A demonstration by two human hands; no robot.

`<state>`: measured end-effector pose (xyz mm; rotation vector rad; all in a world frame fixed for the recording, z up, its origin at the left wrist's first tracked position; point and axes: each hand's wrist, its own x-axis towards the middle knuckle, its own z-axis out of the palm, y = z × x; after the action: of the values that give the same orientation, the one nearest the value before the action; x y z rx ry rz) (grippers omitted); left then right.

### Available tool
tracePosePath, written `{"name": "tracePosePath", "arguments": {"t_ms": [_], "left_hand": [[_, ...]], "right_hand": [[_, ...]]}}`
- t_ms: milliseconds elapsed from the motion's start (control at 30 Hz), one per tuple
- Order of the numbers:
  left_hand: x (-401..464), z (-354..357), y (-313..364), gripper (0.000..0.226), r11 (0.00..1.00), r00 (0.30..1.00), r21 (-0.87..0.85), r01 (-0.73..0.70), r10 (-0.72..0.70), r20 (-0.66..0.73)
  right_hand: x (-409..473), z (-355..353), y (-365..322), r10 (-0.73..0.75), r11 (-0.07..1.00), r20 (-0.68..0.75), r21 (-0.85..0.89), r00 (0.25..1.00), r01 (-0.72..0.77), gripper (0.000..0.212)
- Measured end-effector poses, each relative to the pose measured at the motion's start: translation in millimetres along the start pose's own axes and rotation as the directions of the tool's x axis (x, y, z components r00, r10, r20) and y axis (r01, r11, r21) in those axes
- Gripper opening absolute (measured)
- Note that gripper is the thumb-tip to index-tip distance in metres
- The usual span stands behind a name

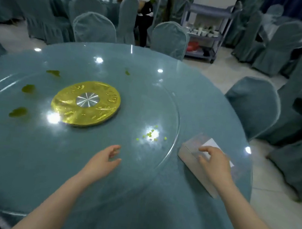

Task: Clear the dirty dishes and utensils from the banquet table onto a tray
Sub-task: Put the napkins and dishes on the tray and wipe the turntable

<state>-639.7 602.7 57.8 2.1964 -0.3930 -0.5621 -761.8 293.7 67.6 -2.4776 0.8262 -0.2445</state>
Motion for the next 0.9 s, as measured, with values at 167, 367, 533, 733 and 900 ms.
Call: {"name": "tracePosePath", "arguments": {"t_ms": [167,367,533,733,900], "left_hand": [[22,46,-26,0.066,0.925,0.979,0.377,0.051,-0.121,0.164],[24,78,-45,0.096,0.769,0.927,0.631,0.098,-0.301,0.223],[24,75,-56,0.1,0.751,0.897,0.655,0.083,-0.343,0.279],[26,76,-54,0.098,0.783,0.9,0.616,0.09,-0.329,0.286],[35,83,-44,0.096,0.782,0.899,0.618,0.086,-0.328,0.289]], "right_hand": [[26,8,51,0.173,0.982,-0.091,-0.059,0.981,-0.179,0.035],[42,19,75,0.237,0.954,-0.172,-0.147,0.956,-0.263,0.063],[46,27,79,0.289,0.957,-0.115,0.02,0.95,-0.288,0.024],[40,7,63,0.168,0.966,-0.276,0.239,0.947,-0.102,0.005],[20,-31,41,0.085,0.924,-0.393,0.375,0.916,0.076,0.011]]}}
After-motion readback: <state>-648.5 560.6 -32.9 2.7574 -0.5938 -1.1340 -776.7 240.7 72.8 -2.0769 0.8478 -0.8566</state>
